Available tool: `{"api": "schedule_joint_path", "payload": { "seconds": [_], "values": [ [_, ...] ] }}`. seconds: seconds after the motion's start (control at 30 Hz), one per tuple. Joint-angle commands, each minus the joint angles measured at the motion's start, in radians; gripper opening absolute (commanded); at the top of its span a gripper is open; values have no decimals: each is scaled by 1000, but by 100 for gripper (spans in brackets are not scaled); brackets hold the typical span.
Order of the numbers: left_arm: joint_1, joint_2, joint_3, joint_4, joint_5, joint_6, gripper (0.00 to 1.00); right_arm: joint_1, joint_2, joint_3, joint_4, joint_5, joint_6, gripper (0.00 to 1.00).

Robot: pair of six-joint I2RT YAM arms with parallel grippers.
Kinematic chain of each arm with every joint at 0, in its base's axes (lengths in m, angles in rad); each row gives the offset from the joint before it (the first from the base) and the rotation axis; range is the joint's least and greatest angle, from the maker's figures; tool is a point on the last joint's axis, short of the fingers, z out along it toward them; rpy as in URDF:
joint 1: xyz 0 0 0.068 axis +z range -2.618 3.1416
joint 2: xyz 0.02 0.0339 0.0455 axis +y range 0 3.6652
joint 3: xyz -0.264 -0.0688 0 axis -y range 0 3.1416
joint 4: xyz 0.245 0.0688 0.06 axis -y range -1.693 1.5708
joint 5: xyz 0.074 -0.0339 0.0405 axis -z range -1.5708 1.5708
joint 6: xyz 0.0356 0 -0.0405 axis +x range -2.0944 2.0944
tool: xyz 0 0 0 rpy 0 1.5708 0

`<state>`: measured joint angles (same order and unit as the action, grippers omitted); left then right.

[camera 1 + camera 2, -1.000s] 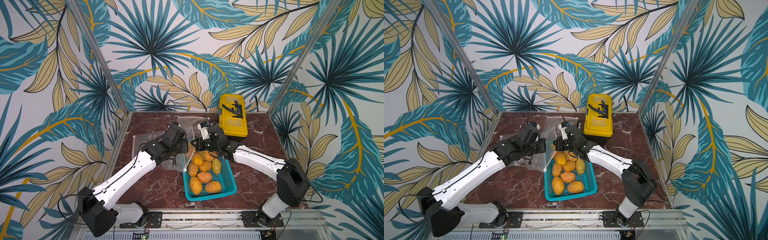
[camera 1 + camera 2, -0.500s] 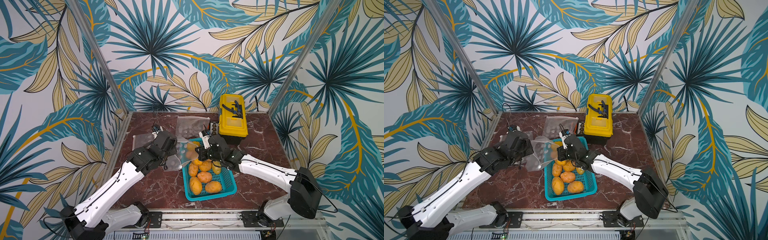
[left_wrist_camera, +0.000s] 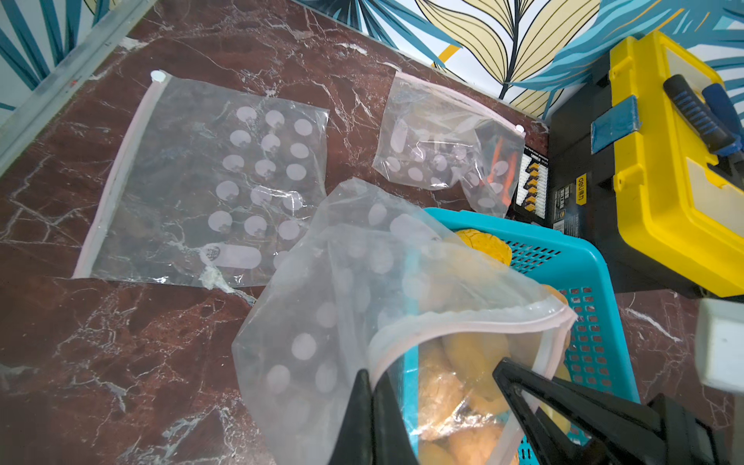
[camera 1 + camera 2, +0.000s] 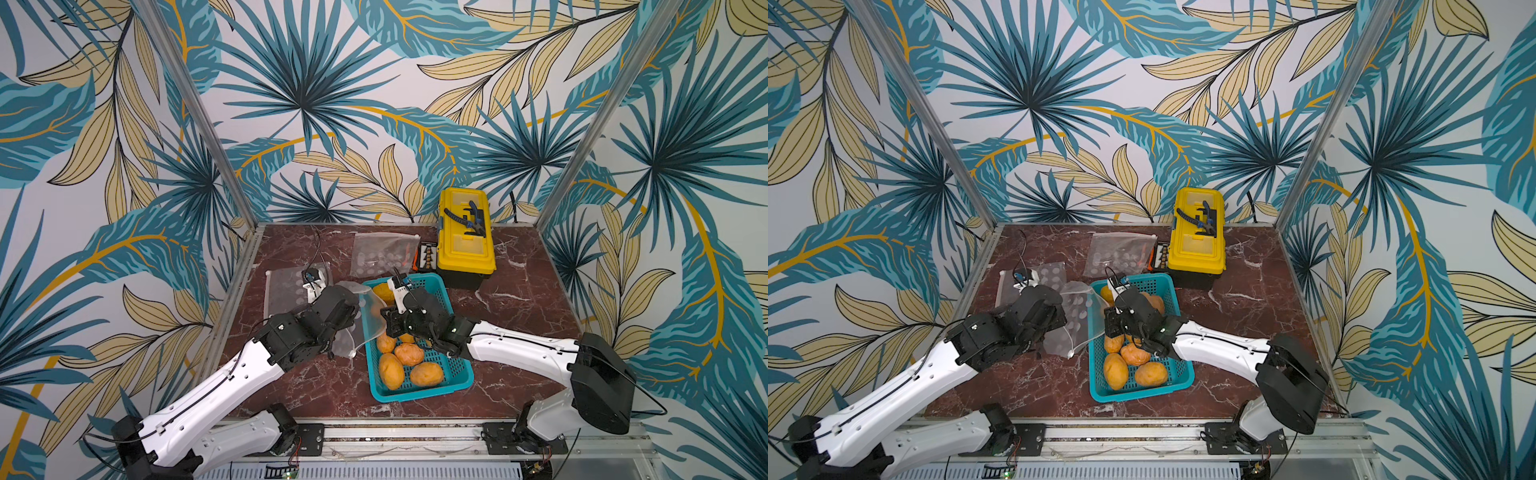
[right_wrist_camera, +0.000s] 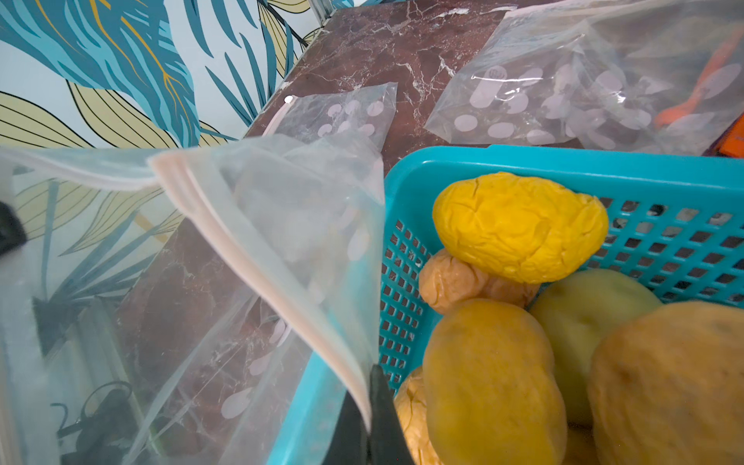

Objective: Put the potatoes into a zipper bag and zip it
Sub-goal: Open the zipper of the food storage bag.

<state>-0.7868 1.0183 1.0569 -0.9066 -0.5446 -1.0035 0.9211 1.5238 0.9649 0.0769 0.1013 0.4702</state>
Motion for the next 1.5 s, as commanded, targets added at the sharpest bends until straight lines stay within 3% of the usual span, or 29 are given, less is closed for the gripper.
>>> {"api": "schedule_joint_path", "payload": {
  "seconds": [0.0, 0.23, 0.4, 0.57, 0.67, 0.8, 0.93, 1.07, 1.1, 1.27, 1.47],
  "values": [
    [-3, -33, -31, -4, -94, -53, 0, 5, 21, 16, -2, 20, -38, 0],
    [-5, -146, -95, -8, -148, -53, 0, 11, 38, -19, 33, 56, -28, 0],
    [-6, -204, -107, -32, -156, -72, 0, 63, 159, 128, 7, 35, -44, 0],
    [-6, -334, -143, -112, -221, -156, 0, 65, 247, 210, 59, -68, -31, 0],
    [-7, -381, -175, -112, -234, -175, 0, 65, 279, 247, 1, -6, -31, 0],
    [-6, -342, -183, -110, -244, -214, 0, 71, 297, 268, -76, 82, -30, 0],
    [-5, -298, -177, -110, -282, -235, 0, 90, 311, 317, -230, 264, -29, 0],
    [-6, -310, -182, -110, -279, -239, 0, 93, 302, 286, -231, 276, -20, 0],
    [-5, -317, -186, -109, -276, -241, 0, 94, 294, 271, -209, 262, -25, 2],
    [-5, -342, -212, -107, -245, -272, 0, 94, 215, 199, -79, 123, -42, 45],
    [-6, -327, -217, -106, -171, -310, 0, 93, 123, 140, -41, 112, -41, 72]
  ]
}}
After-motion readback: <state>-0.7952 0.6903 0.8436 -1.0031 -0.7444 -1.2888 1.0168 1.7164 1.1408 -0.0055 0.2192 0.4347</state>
